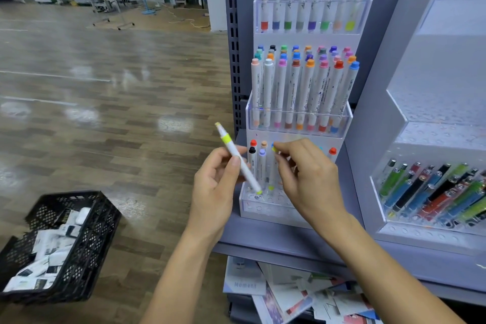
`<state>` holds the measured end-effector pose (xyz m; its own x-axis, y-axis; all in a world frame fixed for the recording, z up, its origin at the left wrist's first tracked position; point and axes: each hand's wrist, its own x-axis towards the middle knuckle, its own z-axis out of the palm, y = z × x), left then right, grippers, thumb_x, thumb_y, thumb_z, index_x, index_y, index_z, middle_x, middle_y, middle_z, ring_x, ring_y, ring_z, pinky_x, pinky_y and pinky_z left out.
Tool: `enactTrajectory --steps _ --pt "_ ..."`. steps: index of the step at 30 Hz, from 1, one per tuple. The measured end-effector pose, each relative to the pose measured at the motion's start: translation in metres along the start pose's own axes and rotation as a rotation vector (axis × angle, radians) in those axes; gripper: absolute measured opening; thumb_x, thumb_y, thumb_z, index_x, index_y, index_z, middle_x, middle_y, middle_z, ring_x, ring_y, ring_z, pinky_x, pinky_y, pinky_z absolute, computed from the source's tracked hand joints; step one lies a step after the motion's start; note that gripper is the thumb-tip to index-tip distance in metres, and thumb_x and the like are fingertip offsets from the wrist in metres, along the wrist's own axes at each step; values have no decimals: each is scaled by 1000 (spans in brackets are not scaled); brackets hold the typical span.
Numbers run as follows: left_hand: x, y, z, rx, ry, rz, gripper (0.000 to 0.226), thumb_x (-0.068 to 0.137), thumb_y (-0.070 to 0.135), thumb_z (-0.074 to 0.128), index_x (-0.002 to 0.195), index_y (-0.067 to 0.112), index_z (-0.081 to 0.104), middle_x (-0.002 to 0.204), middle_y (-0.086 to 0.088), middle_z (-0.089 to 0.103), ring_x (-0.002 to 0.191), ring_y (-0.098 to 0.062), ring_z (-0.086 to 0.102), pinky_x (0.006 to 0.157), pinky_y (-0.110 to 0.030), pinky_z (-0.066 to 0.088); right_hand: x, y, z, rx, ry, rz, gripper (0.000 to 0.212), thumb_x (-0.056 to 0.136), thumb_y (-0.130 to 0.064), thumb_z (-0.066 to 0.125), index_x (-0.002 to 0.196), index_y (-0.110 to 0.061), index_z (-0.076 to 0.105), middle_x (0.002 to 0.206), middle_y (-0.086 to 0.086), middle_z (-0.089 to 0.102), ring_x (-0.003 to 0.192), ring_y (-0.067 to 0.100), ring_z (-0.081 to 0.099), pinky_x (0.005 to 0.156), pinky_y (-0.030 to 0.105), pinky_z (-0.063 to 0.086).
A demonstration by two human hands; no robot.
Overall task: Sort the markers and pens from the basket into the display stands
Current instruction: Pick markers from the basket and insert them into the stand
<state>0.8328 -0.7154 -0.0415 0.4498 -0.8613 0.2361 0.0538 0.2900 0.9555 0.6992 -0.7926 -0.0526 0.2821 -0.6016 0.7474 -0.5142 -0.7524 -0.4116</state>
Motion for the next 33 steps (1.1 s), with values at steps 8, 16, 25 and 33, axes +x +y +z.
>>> enactTrajectory --steps 8,16,25,33 --pt "0 3 3 -207 122 -15 11 92 2 55 94 13 57 73 2 67 65 -13 64 63 -22 53 6 -1 -4 14 -122 7 28 86 -27 45 90 -9 66 83 3 63 63 23 57 52 38 51" --pt "-4 1 6 -481 30 -133 12 75 5 60 84 12 65 76 -6 67 69 -16 65 63 -22 54 4 -24 -28 636 -133 285 21 81 -11 68 97 -23 66 86 -7 69 74 9 65 70 24 55" --pt "-5 -15 -9 475 27 219 13 84 13 71 88 25 66 83 14 68 80 -3 63 73 -15 48 24 -15 -65 729 175 328 27 89 0 60 102 -23 53 81 -6 65 82 16 68 70 31 57" --pt "-9 -41 -20 1008 -179 585 20 86 28 60 94 13 71 95 4 68 92 -13 60 85 -20 45 7 0 -42 248 163 -9 27 89 -6 62 110 -17 51 91 -8 60 85 4 62 79 13 50"
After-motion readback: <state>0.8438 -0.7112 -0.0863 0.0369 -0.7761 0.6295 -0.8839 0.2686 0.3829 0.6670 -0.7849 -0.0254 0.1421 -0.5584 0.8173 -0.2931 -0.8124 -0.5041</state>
